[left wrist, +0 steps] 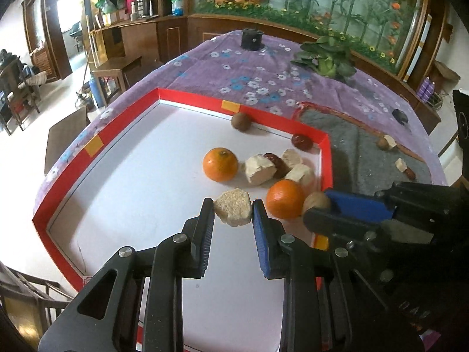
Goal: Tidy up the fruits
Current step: 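Carry the round pastry and brown fruit over the red tray with both tools, then open the right tool to drop the brown fruit while the left tool drops the pastry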
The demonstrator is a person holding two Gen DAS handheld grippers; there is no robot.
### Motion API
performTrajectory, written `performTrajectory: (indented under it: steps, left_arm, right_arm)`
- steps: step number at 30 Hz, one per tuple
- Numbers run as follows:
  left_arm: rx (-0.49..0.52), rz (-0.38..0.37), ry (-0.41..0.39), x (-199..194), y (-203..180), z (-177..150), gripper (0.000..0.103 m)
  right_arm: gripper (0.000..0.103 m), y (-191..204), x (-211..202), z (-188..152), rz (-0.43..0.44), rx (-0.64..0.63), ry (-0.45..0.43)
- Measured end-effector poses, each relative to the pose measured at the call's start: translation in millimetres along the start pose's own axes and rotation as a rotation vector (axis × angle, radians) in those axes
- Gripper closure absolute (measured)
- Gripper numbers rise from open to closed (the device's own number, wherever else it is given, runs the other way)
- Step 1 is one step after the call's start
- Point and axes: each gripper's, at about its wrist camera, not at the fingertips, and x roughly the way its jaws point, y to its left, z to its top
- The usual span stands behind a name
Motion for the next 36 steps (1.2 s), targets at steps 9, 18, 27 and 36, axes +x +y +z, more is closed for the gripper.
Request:
performTrajectory:
  steps: [9,18,27,36]
  left_arm:
    - [-0.017,0.015,0.004,4.3,8.5,-1.0,0.078]
    - [-0.029,0.034,0.007,6.3,14.7,-2.4,0.078]
    - [-0.034,0.041,0.014,9.1,17.0,-3.4,0.078]
    - [-0.051,0.063,0.014,7.6,18.9,-4.5,0.077]
  right_arm:
    - [0.082,7.0,7.3,-1.8,0.028,-0.006,0.019]
    - [0.082,15.7,9.9,-2.7,0.049,-0.024,0.028]
    - [0.082,16.3,18.6,-8.4,0.051,-0.029,0.054]
    - [0.081,13.5,13.8,-9.5,0.068,-0.014,0.046]
